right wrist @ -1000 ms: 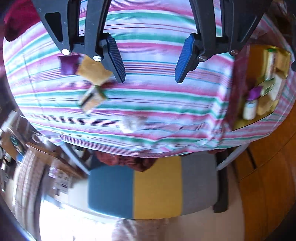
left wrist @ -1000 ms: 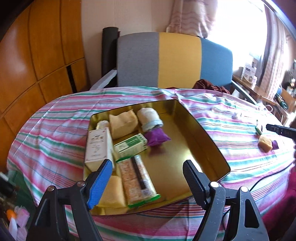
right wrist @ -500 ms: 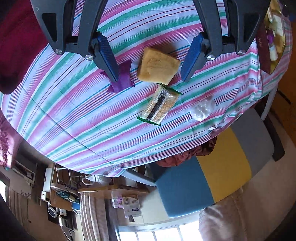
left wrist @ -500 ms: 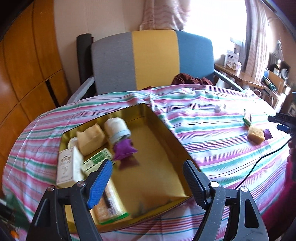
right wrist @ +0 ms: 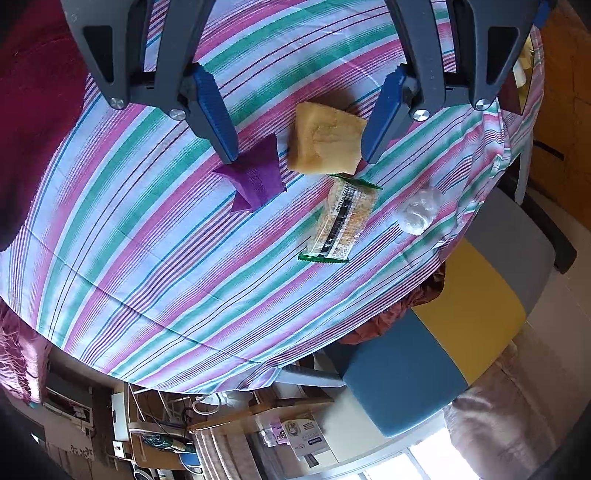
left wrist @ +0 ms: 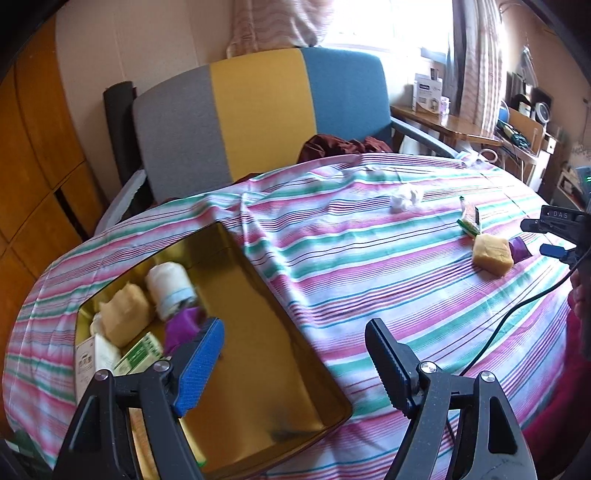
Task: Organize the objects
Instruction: 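Move both grippers back toward the remaining items on the cloth, then grasp the white plastic-wrapped bundle with the left gripper while the right gripper grasps the purple pouch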
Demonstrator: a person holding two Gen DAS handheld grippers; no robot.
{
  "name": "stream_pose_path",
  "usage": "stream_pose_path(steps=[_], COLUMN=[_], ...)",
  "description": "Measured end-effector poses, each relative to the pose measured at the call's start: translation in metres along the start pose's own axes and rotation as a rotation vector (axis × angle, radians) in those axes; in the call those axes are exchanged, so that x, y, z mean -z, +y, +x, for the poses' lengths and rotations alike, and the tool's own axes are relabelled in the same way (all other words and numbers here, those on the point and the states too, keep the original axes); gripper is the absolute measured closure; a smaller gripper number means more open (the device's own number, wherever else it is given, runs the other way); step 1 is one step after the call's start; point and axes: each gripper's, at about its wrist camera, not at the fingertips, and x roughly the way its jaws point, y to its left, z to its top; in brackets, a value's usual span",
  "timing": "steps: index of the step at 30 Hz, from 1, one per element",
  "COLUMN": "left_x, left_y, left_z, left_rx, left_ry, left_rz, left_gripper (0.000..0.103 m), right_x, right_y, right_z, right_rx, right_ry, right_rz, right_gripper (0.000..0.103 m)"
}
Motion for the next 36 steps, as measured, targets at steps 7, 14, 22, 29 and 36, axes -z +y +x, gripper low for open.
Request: stream_pose_path(steps=[7,14,22,29,36], left_x=[-0.023,-0.051,-0.101,-0.148,-0.173], left_y=[-0.025,-0.062,-0.100,-0.144,-0.173], left_z=[0.025,0.059,0.120,0.171,0.228], left_rx=[0.069,0.123,0.145,0.182,0.159], left_ry=[0.042,0.076,0.103,0.046,0.078], left_rz=[0.000,0.014,0.072,0.210,0.308], left_gripper=[0.024,0.024,0.024,0.024,0.024], right_x=[-0.006,-0.009,-0.008,-0.009,-0.009], right_y=[-0.020,-0.031,-0.026,-0.027,-0.032], right_z=[-0.007,-0.007,-0.004,-0.007,-0.002], right_rx=[0.000,-0.047,-0.125,-0.175,-0.205], right_ry=[-0.034,-0.032,-0.004,-0.012,0.016], right_rz=[0.095,0.161,0.150,0.157,0.186], right_gripper=[0.033,0.032,0.032,0.031,0.031])
